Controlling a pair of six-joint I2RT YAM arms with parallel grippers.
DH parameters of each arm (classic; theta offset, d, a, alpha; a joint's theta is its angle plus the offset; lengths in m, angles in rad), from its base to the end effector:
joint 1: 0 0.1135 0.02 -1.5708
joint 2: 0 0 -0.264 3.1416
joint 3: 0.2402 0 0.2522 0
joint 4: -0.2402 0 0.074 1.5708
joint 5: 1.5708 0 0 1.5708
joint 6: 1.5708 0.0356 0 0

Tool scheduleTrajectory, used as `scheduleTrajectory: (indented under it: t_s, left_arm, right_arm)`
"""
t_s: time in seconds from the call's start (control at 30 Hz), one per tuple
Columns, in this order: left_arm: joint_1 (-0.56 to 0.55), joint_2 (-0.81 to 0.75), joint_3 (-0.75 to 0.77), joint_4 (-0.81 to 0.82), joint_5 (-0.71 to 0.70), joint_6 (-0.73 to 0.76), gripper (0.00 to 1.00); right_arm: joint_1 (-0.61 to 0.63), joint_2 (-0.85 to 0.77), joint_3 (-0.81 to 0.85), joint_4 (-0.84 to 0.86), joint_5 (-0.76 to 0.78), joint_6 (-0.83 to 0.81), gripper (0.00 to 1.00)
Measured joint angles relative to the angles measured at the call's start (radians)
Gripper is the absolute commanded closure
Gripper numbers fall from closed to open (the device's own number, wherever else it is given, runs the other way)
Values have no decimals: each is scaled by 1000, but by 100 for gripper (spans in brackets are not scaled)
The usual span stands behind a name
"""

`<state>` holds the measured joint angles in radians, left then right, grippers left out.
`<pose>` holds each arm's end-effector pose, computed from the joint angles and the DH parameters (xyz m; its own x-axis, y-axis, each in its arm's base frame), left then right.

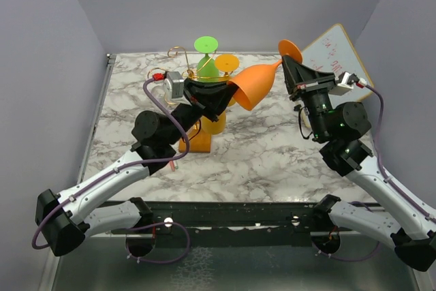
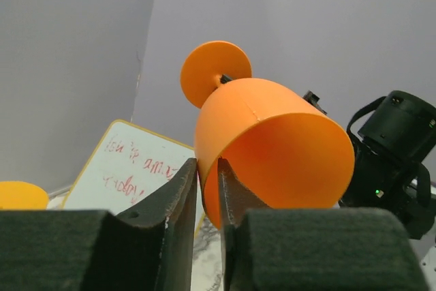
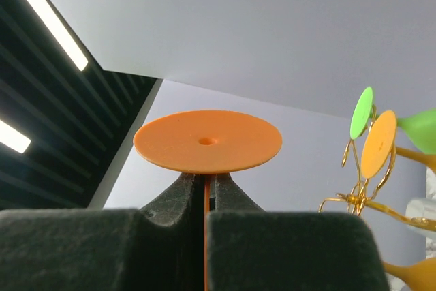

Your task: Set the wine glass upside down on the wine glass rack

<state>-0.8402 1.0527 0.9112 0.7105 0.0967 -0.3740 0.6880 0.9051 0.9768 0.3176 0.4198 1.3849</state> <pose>0.1525 -0.1754 0.4267 0.0440 -0.5941 -0.8032 0.8719 0.4153 -0.2593 0.1603 0.1129 0.4389 -0.2294 0.9732 -0.0190 -0.3415 -0.0622 0.9378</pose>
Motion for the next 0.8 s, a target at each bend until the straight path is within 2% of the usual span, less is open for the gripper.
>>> scheduleTrajectory:
  t_s: [0.2,0.33,0.47,0.63,0.8]
  left_arm:
    - [-8,-35,-14,-4,43,-47,33]
    - [-8,-81,-6,-50,64,-86,15]
    - [-10,-116,46,-161,95,-139,8]
    - [-11,-137,149,-329,125,-209,8]
    - [-11,-57,325,-526,162,-248,7]
  right_arm:
    - [-8,-13,0,27,13,-72,99]
    - [-8,-49,-3,27,11,-155,99]
    - [-9,-102,-3,-3,-8,-259,99]
    - [-9,-171,-3,-62,-62,-365,99]
    - [-9,-207,-5,-104,-158,-484,99]
